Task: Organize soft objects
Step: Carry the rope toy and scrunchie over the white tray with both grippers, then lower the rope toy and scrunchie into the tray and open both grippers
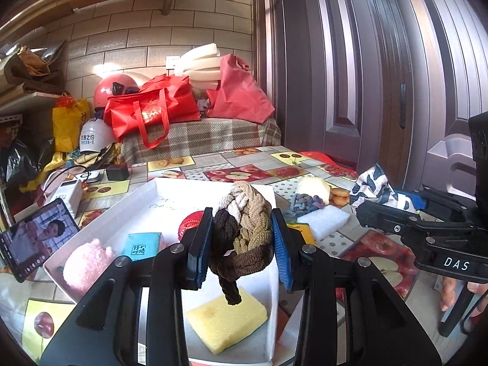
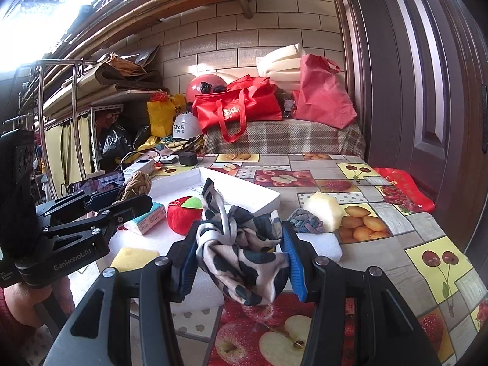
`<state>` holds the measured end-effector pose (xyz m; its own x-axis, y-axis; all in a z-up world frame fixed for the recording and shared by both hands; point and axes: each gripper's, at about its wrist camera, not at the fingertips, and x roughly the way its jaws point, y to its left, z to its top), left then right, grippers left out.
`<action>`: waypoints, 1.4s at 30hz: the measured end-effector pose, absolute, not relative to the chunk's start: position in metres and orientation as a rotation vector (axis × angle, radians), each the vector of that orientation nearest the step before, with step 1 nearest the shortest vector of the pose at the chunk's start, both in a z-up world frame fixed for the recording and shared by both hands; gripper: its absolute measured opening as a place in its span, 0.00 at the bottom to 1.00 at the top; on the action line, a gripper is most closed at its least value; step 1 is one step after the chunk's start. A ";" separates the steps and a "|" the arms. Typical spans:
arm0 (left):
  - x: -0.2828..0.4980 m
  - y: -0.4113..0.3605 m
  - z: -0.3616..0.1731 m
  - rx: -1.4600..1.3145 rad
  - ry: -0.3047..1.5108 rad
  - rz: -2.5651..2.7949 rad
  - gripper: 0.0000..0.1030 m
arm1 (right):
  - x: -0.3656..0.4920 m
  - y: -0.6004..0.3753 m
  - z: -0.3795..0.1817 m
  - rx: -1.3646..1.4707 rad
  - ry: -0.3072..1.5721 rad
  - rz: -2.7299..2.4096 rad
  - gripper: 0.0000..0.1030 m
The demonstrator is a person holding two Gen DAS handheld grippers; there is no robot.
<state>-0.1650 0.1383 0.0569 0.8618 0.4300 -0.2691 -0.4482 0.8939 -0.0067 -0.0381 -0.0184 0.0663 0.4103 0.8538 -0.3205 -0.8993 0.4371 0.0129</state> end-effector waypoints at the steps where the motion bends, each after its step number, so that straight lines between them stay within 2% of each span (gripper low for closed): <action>1: -0.167 0.142 0.057 -0.074 0.265 0.470 0.34 | -0.039 -0.016 0.066 -0.173 0.302 1.116 0.49; 29: -0.188 0.228 0.053 -0.157 0.256 0.656 0.35 | -0.078 0.064 0.054 -0.252 0.336 1.271 0.49; 37: -0.182 0.252 0.051 -0.214 0.290 0.680 0.36 | -0.080 0.105 0.049 -0.282 0.425 1.279 0.50; 40: -0.184 0.255 0.051 -0.235 0.287 0.686 0.39 | -0.069 0.117 0.046 -0.276 0.473 1.238 0.51; 42: -0.183 0.253 0.051 -0.229 0.286 0.692 0.48 | -0.063 0.124 0.043 -0.278 0.516 1.218 0.53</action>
<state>-0.1829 0.2527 0.0510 0.7336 0.5927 -0.3325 -0.6547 0.7475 -0.1120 -0.0632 0.1243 0.0430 0.2506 0.8179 -0.5179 -0.9410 0.3316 0.0683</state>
